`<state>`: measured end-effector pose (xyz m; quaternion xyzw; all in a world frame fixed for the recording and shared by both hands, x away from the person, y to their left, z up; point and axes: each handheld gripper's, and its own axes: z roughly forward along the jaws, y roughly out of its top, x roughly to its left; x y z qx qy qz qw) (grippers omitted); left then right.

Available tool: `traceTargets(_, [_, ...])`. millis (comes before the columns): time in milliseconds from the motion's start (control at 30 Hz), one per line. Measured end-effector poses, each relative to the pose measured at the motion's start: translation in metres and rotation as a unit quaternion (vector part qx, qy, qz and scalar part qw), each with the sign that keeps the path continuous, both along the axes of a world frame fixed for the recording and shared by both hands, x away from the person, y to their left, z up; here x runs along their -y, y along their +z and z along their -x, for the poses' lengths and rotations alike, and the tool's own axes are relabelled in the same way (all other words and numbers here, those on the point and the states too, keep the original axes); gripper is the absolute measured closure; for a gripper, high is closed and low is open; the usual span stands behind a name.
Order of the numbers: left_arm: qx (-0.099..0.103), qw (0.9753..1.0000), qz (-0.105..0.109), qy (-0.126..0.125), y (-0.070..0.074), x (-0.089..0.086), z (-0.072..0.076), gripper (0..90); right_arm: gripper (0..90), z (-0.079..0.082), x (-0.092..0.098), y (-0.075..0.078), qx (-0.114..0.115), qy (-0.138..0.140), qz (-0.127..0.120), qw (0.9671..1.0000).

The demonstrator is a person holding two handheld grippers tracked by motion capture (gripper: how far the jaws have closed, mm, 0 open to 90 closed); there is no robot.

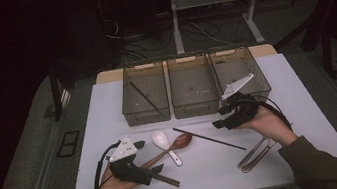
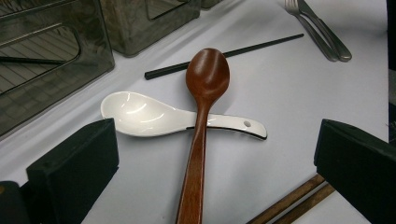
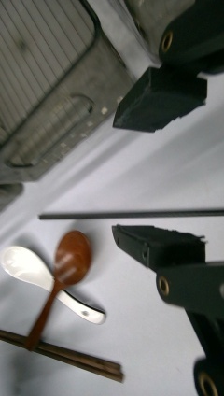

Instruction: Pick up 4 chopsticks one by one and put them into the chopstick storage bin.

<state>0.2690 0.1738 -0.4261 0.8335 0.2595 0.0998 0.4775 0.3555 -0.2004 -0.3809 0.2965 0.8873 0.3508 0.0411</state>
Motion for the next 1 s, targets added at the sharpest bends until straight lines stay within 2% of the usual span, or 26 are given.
traceTargets(167, [0.000,1.0000,0.001,0.000,0.000,0.000,0.000,0.0,45.7,0.001,-0.006,-0.004,-0.023,0.018,0.032,0.9990])
traceTargets(300, [-0.001,1.0000,0.000,0.000,-0.001,0.000,0.000,0.0,50.8,0.002,-0.010,-0.007,-0.033,0.035,0.068,0.9965])
traceTargets(333, [-0.001,1.0000,0.000,0.000,-0.001,0.000,0.000,0.0,52.5,0.002,-0.011,-0.008,-0.031,0.043,0.085,0.9949])
traceTargets(400, [-0.001,1.0000,-0.002,-0.001,-0.001,0.000,0.000,0.0,56.1,0.002,-0.014,-0.009,-0.038,0.050,0.106,0.9924])
traceTargets(600, [-0.002,1.0000,-0.001,0.000,-0.001,0.001,0.000,0.0,66.7,0.003,-0.023,-0.016,-0.054,0.069,0.152,0.9845])
traceTargets(767, [-0.002,1.0000,-0.002,-0.001,-0.001,0.000,0.000,0.0,73.4,0.003,-0.031,-0.022,-0.073,0.084,0.177,0.9779])
traceTargets(900, [-0.001,1.0000,-0.002,0.000,-0.001,0.000,0.000,0.0,77.0,0.003,-0.037,-0.028,-0.084,0.095,0.206,0.9702])
traceTargets(1000, [-0.001,1.0000,-0.002,-0.001,-0.001,0.001,0.000,0.0,78.9,0.003,-0.041,-0.030,-0.090,0.101,0.219,0.9665])
